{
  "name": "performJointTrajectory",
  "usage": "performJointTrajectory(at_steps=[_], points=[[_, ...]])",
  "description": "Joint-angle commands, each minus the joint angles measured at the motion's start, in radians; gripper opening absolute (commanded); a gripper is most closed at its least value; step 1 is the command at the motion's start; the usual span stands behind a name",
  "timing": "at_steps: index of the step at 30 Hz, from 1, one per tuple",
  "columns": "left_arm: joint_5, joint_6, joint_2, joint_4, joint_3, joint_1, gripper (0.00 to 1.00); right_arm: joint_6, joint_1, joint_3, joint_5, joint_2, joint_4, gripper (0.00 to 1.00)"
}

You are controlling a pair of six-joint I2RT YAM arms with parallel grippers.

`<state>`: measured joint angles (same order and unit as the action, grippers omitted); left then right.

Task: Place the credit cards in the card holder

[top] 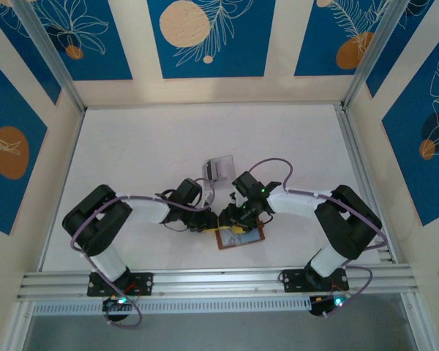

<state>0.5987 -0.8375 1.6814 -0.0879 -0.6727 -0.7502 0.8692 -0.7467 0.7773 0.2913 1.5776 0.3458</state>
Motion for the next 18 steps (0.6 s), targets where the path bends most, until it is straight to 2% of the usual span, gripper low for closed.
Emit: performJointTrajectory(at_steps=[1, 12, 18], points=[[-0.039, -0.068, 0.03, -0.026, 0.028, -0.01, 0.21, 0.053, -0.082, -0.05, 0.067, -0.024, -0.041, 0.54], [-0.043, -0.112, 0.065, -0.073, 0.035, 0.003, 0.21, 0.066, -0.12, -0.146, 0.049, -0.113, -0.042, 0.61], [-0.049, -0.109, 0.067, -0.069, 0.04, 0.013, 0.21, 0.059, -0.12, -0.149, -0.006, -0.195, 0.078, 0.64]])
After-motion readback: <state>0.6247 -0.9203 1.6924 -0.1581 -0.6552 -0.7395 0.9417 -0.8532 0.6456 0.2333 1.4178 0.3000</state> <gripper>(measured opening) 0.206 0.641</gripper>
